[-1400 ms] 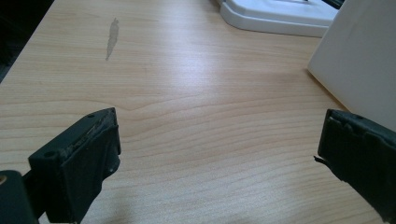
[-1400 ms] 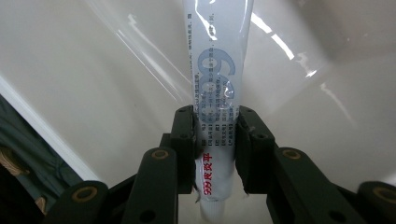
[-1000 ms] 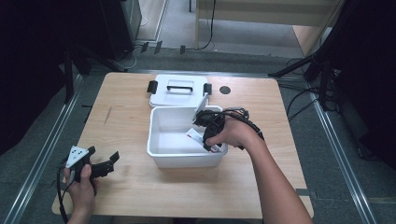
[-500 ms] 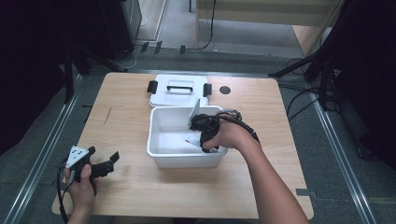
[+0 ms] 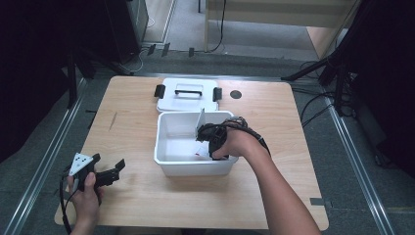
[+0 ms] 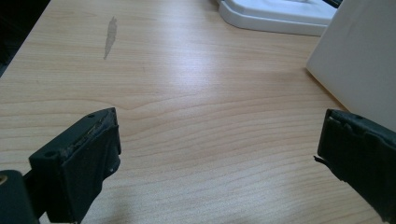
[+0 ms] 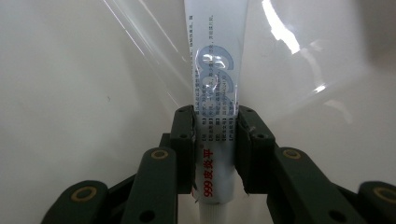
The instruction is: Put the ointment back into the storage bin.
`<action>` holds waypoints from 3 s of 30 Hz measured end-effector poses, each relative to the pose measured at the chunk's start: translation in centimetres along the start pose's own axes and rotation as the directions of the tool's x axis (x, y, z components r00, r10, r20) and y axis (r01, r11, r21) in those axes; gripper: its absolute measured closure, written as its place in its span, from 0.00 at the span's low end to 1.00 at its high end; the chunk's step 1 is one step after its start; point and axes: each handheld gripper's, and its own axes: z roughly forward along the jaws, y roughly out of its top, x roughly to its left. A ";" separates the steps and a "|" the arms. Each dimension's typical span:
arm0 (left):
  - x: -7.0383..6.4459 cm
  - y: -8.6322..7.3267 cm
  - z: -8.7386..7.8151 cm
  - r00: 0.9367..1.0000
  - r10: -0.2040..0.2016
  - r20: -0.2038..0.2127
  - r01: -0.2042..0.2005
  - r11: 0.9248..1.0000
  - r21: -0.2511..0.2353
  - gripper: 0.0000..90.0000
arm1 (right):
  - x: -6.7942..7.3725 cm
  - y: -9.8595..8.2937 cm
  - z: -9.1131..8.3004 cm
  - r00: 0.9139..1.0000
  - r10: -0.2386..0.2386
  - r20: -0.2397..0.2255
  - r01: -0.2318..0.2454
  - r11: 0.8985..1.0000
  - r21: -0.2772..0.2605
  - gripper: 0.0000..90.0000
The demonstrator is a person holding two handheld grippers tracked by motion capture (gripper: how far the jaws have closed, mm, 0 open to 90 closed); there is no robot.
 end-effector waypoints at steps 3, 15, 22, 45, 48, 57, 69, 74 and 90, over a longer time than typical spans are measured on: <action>0.0 0.0 0.0 1.000 -0.001 0.001 0.001 1.000 0.001 0.00 | 0.0 0.1 0.2 1.000 -0.007 -0.001 0.007 1.000 0.016 0.80; 0.1 0.0 0.0 1.000 -0.007 -0.001 0.007 1.000 0.002 0.00 | 0.0 0.2 0.5 1.000 -0.024 -0.005 0.024 0.999 0.025 0.80; 0.1 0.0 0.1 1.000 -0.010 -0.001 0.010 1.000 0.003 0.00 | -0.1 0.2 0.5 1.000 -0.020 -0.007 0.021 0.999 0.030 0.80; 0.2 0.0 0.1 1.000 -0.015 0.001 0.015 1.000 0.008 0.00 | -0.2 -0.1 0.2 1.000 -0.009 -0.012 0.009 1.000 0.014 0.80; 0.2 0.0 0.1 1.000 -0.015 0.001 0.015 1.000 0.009 0.00 | -0.3 -0.2 -0.1 1.000 -0.005 -0.011 0.005 1.000 0.000 0.81; 0.1 0.0 0.1 1.000 -0.015 0.001 0.015 1.000 0.008 0.00 | -0.5 -1.8 -3.6 1.000 0.022 -0.009 -0.023 0.989 -0.148 0.91; 0.1 0.1 0.1 1.000 -0.009 -0.005 0.009 1.000 0.009 0.00 | -1.3 -6.0 -9.0 0.996 0.094 -0.007 -0.091 0.944 -0.317 0.84; 0.0 0.1 0.2 1.000 -0.008 -0.008 0.008 1.000 0.011 0.00 | -2.1 -8.3 -9.8 0.992 0.128 -0.002 -0.121 0.933 -0.338 0.79; 0.1 0.0 0.1 1.000 -0.008 -0.004 0.008 1.000 0.009 0.00 | -4.9 -14.7 -8.6 0.967 0.254 0.019 -0.224 0.883 -0.412 0.49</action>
